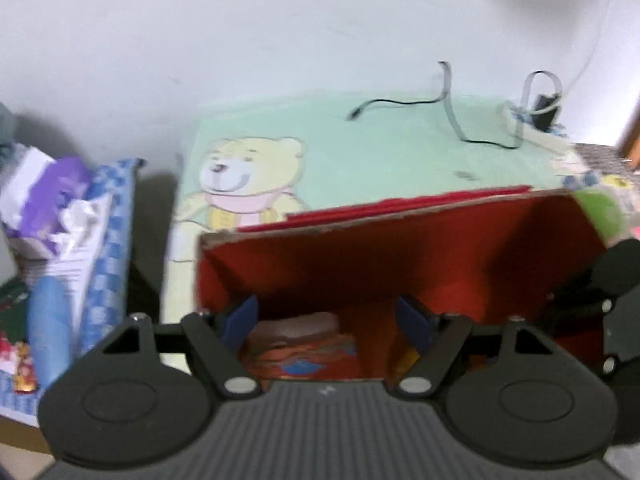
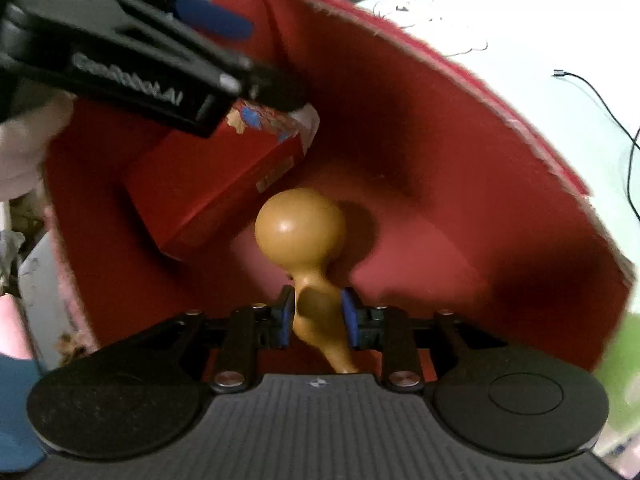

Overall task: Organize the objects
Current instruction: 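Lower the gourd into the box beside the gift box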

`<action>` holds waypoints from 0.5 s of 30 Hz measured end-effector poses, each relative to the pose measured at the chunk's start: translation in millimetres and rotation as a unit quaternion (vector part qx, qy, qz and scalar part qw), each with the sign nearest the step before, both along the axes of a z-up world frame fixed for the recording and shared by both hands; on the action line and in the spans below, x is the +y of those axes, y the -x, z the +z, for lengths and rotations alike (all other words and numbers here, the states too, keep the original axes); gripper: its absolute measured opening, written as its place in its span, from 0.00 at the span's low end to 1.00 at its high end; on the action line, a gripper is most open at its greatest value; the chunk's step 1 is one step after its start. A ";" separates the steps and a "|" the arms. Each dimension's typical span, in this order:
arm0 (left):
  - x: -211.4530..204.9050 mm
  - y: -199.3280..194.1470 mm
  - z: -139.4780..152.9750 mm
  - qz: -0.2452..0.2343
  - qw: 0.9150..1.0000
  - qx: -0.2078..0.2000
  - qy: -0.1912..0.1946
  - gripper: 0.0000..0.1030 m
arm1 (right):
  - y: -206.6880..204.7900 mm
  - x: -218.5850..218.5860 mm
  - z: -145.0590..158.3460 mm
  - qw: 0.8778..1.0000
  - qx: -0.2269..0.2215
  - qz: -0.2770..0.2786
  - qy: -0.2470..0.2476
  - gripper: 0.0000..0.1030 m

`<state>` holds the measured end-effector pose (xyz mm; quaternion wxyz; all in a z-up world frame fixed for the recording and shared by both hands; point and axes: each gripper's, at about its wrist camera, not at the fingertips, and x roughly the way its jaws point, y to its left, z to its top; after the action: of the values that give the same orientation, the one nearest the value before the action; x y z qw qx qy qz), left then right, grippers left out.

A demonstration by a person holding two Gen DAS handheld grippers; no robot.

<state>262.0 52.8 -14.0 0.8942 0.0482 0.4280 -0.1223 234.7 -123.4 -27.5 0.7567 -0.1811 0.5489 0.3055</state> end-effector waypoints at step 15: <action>16.6 11.9 4.2 0.033 0.998 -0.027 0.049 0.73 | -57.1 -43.0 -43.7 0.918 0.217 -0.289 -0.166 0.33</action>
<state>250.1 69.4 -9.9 0.9104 -0.0063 0.3982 -0.1127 291.8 -166.4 -71.2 0.6932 0.1838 0.6699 0.1922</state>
